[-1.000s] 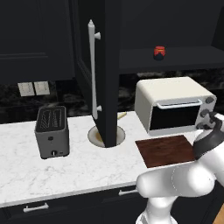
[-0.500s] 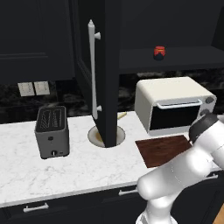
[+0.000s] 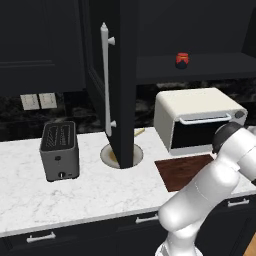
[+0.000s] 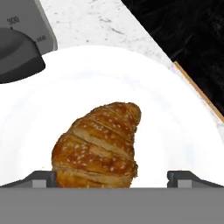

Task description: From the different types of pastries on the counter, select a croissant and place it on the cutting board. Then retrieve a jar of jam from the cabinet and place it alongside the croissant on the cutting board.

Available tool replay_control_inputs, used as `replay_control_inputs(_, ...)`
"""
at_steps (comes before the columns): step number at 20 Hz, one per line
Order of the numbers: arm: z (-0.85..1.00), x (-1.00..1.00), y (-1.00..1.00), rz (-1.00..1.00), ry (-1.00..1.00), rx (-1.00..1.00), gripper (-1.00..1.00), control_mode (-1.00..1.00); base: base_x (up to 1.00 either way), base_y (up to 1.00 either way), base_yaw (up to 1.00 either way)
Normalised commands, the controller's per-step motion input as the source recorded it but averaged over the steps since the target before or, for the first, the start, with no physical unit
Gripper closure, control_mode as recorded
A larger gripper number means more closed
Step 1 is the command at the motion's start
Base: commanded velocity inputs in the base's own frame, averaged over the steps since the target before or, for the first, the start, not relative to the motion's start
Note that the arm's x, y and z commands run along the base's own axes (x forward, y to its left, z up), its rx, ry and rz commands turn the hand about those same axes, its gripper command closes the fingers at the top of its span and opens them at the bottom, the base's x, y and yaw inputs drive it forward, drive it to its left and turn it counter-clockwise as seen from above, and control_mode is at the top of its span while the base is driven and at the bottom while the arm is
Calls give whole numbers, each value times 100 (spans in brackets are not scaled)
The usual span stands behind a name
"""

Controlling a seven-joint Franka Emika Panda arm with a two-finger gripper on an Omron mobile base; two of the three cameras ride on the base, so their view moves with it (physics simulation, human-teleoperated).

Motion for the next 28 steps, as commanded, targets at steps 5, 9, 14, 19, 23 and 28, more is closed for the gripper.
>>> replay_control_inputs(5, -2, 5, -1, 0, 1, 0, -100, -100, 0, 0, 0)
replay_control_inputs(9, -3, 7, 0, 0, 3, 0, -100, -100, 0, 0, 0)
replay_control_inputs(14, -22, 3, 1, 0, 9, 0, -100, -100, 0, 0, 0)
replay_control_inputs(19, -7, 4, 2, 0, 4, 0, -100, -100, 0, 0, 0)
replay_control_inputs(23, -5, 0, 9, 0, 4, 0, -100, -100, 0, 0, 0)
replay_control_inputs(28, -21, 0, 16, 0, 7, 0, -100, -100, 0, 0, 0)
